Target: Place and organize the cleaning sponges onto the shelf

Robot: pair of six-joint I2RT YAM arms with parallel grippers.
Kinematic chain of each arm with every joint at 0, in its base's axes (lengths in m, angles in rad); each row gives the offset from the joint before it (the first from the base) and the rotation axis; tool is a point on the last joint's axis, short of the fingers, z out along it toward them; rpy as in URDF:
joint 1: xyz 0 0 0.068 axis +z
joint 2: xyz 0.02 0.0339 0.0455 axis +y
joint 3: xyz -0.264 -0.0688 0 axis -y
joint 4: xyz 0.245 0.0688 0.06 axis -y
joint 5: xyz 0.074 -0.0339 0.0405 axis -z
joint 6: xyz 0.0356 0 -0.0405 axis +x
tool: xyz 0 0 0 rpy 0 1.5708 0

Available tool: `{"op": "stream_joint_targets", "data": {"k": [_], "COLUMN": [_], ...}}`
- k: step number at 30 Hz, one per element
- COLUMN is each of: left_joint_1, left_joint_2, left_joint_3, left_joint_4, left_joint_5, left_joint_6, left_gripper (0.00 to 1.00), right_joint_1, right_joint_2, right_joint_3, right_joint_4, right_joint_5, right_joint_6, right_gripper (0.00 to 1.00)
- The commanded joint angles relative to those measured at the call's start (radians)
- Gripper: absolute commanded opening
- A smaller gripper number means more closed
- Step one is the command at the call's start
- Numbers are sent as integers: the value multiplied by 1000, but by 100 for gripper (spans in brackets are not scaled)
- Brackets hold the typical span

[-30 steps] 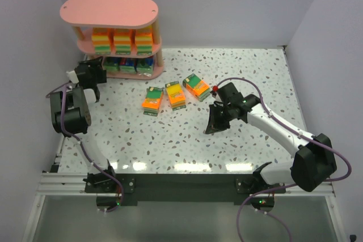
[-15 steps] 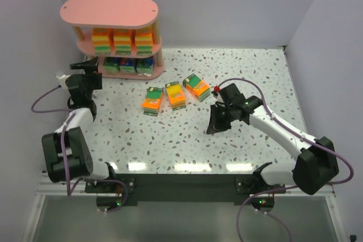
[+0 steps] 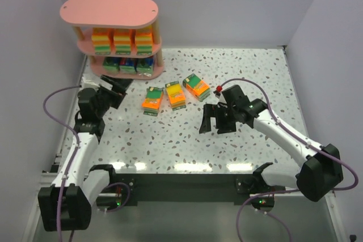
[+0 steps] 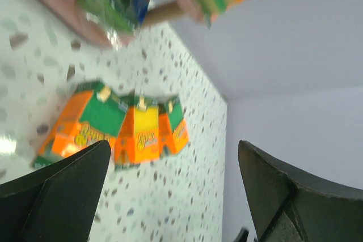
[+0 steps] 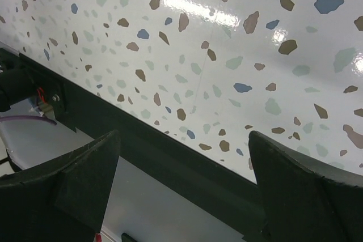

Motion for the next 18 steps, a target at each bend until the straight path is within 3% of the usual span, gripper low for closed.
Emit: {"op": "stream_joint_targets", "data": {"k": [1,5,11,18], "left_joint_1": [-139,-311,-490,-523], "left_joint_2": [-11,-62,33,110], "left_joint_3": [-14,-60,-106,-135], "left_joint_4": [-250,-305,-336,-169], "left_joint_5": [-54,-270,-396,-515], "left_joint_6": [104,-36,-216,-373], "left_gripper": [100,97,92,91], "right_joint_1": [-5,-4,-5,-4], "right_joint_2": [-22,-48,-91,-138], "right_joint_3": [-10,-7,-56,-82], "right_joint_4": [33,19,27,10], "right_joint_5": [2,9,9,14], "right_joint_6": [-2,1,27,30], "right_gripper": [99,99,99,99]}}
